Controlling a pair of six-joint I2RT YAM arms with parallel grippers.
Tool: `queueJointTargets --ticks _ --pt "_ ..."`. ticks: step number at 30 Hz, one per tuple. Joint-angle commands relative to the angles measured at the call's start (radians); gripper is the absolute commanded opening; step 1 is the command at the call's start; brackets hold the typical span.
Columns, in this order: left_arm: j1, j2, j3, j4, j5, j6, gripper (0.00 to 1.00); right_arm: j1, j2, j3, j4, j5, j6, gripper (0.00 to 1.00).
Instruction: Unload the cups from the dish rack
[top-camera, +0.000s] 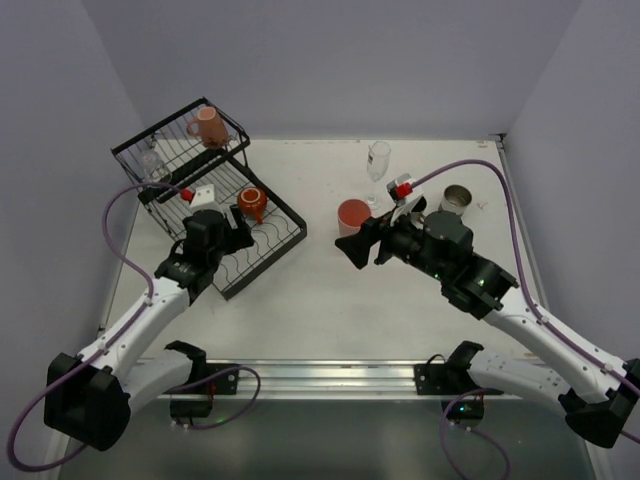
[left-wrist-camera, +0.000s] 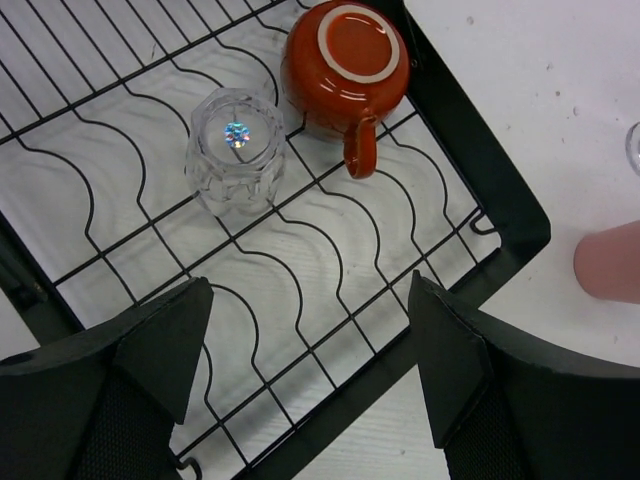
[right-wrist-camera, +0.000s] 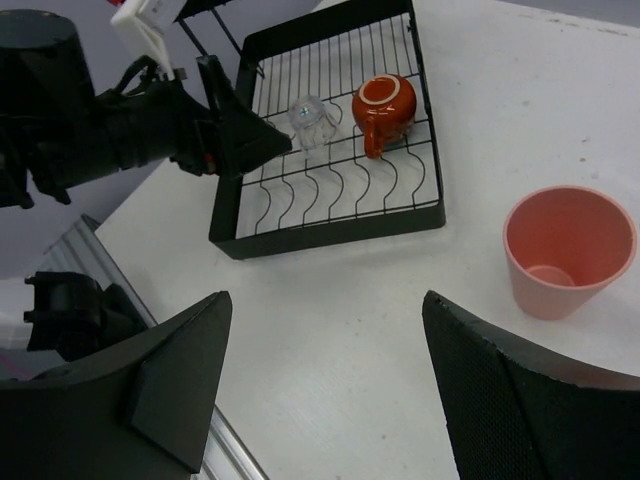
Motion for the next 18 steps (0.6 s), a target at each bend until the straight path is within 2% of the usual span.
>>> queueJointTargets --ticks 1,3,6,8,9,15,18 --pt "-0.023 0.049 0.020 0.142 -0.012 -0.044 0.84 -0.001 -0.061 -0.078 0.163 -0.048 0.058 0.79" --pt "-0.100 0.091 0.031 0.171 -0.040 -0.063 0.80 0.001 -0.065 -0.087 0.165 -0.066 0.066 0.79" --pt "-0.154 0.152 0.081 0.197 -0.056 -0.087 0.79 -0.001 -0.058 -0.101 0.168 -0.085 0.073 0.78" --pt "-0.157 0.198 0.101 0.197 -0.063 -0.100 0.78 -0.001 -0.068 -0.104 0.171 -0.089 0.081 0.78" --pt "-0.157 0.217 0.108 0.239 -0.092 -0.104 0.76 -0.001 -0.071 -0.113 0.177 -0.097 0.082 0.78" --pt "-0.155 0.410 0.213 0.257 -0.229 -0.072 0.68 -0.001 -0.103 -0.129 0.174 -0.088 0.086 0.77" --pt "-0.154 0.506 0.258 0.280 -0.240 -0.054 0.62 -0.001 -0.115 -0.136 0.176 -0.083 0.089 0.77"
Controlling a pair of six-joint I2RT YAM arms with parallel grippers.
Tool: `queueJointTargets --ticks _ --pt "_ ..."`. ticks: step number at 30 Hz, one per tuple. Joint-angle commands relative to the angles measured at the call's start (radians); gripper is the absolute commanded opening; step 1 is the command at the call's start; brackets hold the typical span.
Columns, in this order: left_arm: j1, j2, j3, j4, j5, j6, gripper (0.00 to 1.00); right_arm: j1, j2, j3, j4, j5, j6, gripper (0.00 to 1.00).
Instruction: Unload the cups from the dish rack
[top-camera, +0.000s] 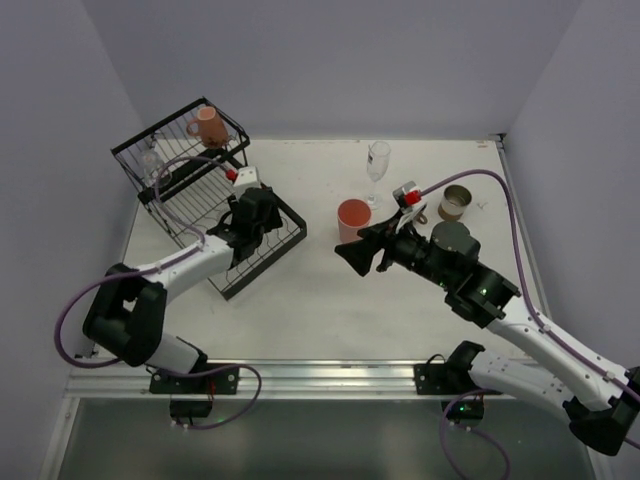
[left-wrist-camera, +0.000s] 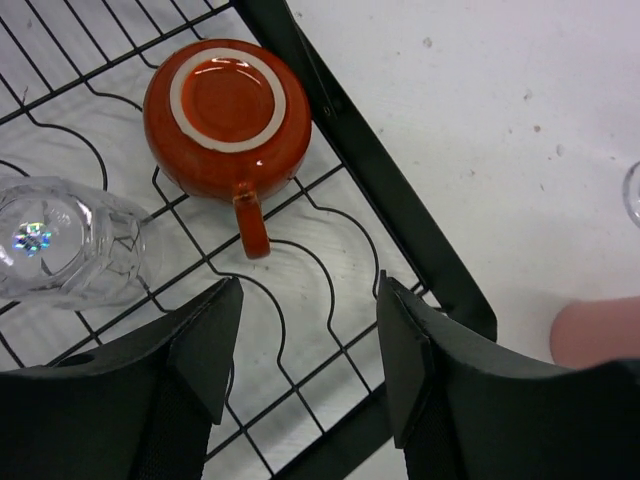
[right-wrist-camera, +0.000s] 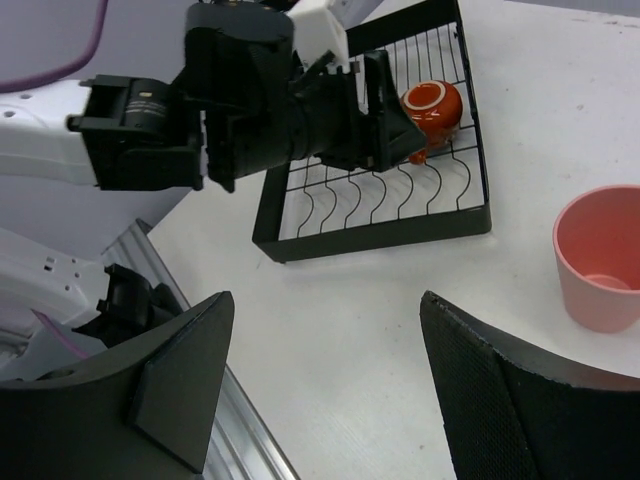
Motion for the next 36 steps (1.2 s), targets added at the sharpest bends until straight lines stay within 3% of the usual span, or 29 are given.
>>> queueJointTargets --ticks 1,6,14,23,29,36 --pt "0.004 0.098 0.079 0.067 -0.090 0.015 0.61 -0.001 -0.027 -0.005 0.051 -0.007 0.012 0.77" --pt "0.023 0.170 0.107 0.075 -0.117 0.003 0.54 -0.001 -0.029 -0.005 0.047 -0.015 0.010 0.77" --pt "0.041 0.210 0.088 0.095 -0.146 0.012 0.52 -0.001 0.014 0.003 0.054 -0.027 0.009 0.77" --pt "0.069 0.287 0.102 0.157 -0.085 0.045 0.49 -0.001 0.042 0.009 0.058 -0.040 0.007 0.77" --pt "0.072 0.293 0.104 0.179 -0.080 0.062 0.34 -0.001 0.069 0.007 0.062 -0.053 0.015 0.77" --pt "0.070 0.264 0.082 0.180 -0.114 0.091 0.00 -0.001 0.103 -0.005 0.079 -0.112 0.046 0.76"
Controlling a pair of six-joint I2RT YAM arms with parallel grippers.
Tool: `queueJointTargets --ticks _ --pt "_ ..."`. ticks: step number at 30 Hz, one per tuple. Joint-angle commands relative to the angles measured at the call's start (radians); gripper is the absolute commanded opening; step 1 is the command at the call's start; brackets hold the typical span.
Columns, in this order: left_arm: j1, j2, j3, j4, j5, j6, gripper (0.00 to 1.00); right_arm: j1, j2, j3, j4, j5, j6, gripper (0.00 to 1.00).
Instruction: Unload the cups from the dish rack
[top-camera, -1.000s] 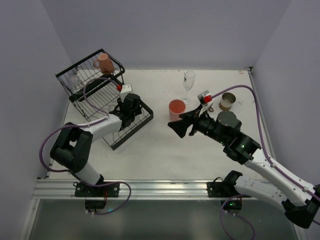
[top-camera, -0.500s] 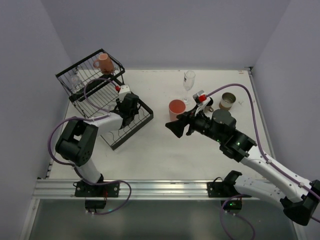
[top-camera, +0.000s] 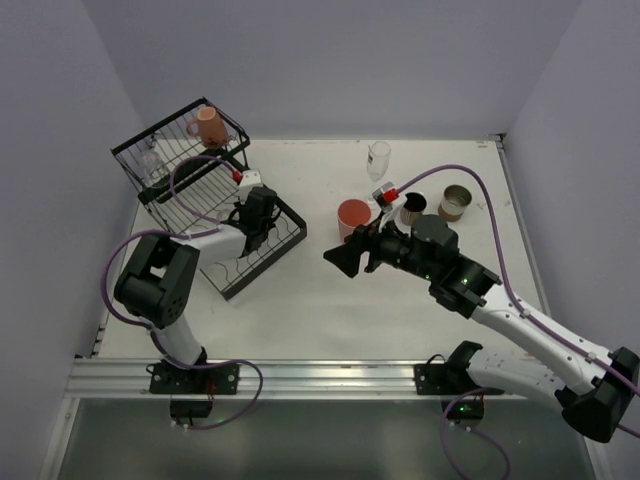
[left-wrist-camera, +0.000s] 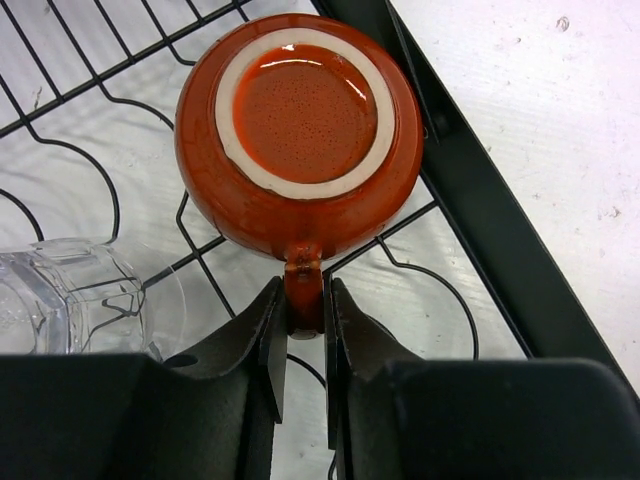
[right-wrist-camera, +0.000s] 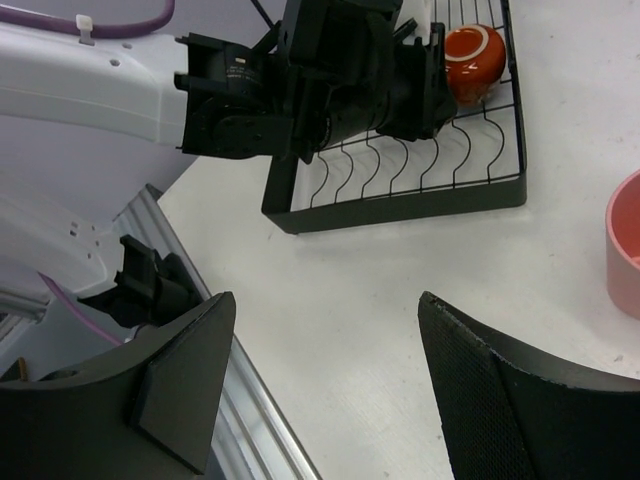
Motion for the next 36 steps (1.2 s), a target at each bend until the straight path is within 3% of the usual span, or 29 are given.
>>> queueJointTargets --ticks 1,8,20,26,31,36 --pt "0.003 -0.050 0.010 0.050 -0.053 0.032 0.00 -0.001 0.010 -0.003 0.053 -0.038 0.022 0.76" --pt "0.002 -0.197 -0.077 0.050 -0.067 0.027 0.00 -0.001 -0.001 -0.011 0.082 -0.046 0.043 0.76" --pt "-0.014 -0.499 -0.168 0.091 0.117 0.012 0.00 -0.001 0.033 -0.064 0.254 -0.089 0.193 0.76" --pt "-0.014 -0.536 -0.164 0.115 0.295 -0.028 0.00 -0.001 0.030 -0.081 0.292 -0.062 0.239 0.76" --pt "-0.015 -0.700 -0.215 0.204 0.447 -0.125 0.00 -0.001 0.030 -0.093 0.340 0.015 0.370 0.77" --pt "-0.015 -0.879 -0.266 0.299 0.616 -0.224 0.00 0.001 0.052 -0.168 0.558 0.011 0.579 0.76"
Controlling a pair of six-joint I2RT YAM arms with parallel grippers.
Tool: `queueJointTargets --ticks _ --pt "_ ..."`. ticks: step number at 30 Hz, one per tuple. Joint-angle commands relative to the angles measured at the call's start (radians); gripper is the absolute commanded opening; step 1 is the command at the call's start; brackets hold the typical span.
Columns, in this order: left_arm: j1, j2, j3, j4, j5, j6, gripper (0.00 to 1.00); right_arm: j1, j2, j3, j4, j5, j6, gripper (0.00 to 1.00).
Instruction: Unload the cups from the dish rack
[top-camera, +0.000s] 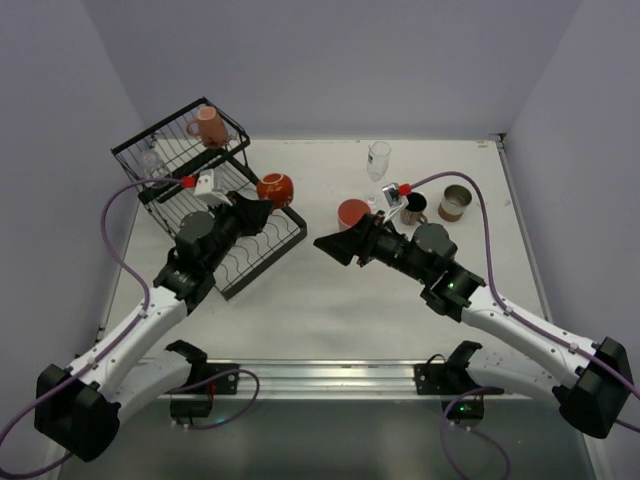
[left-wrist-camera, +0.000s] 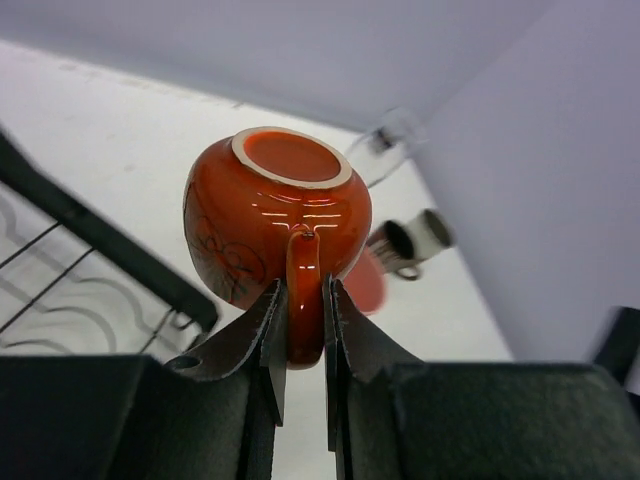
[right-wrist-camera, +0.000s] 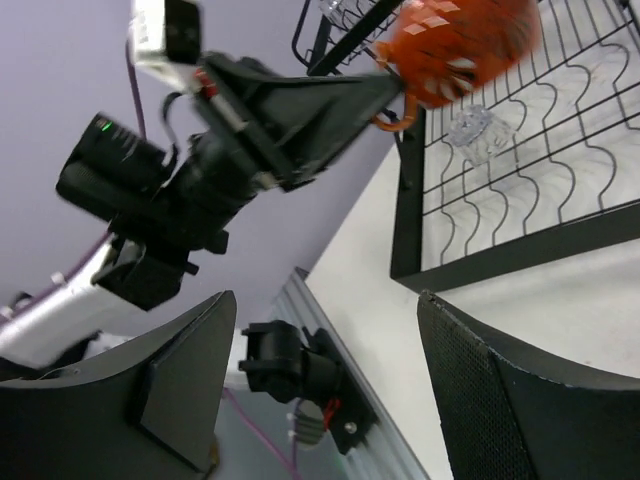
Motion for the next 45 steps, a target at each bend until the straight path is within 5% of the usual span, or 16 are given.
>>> queueJointTargets --ticks 1,14,24,34,40,45 --pt "-0.004 -0.136 -0.020 0.234 0.165 -0.137 0.00 0.007 0.018 -0.066 0.231 0.040 0.194 0.75" --pt "-0.016 -0.276 -0.172 0.559 0.395 -0.452 0.00 0.082 0.108 -0.071 0.572 0.063 0.222 0.75" --pt "-0.033 -0.299 -0.174 0.599 0.459 -0.550 0.00 0.080 0.139 -0.056 0.670 0.062 0.121 0.79" --pt "-0.075 -0.279 -0.215 0.608 0.457 -0.573 0.00 0.082 0.142 -0.037 0.762 0.009 0.045 0.71" --pt "-0.147 -0.242 -0.235 0.617 0.419 -0.570 0.00 0.082 0.140 -0.076 0.885 0.005 0.039 0.60" --pt "-0.228 -0.191 -0.244 0.633 0.383 -0.558 0.10 0.080 0.156 -0.112 1.035 -0.006 0.085 0.35"
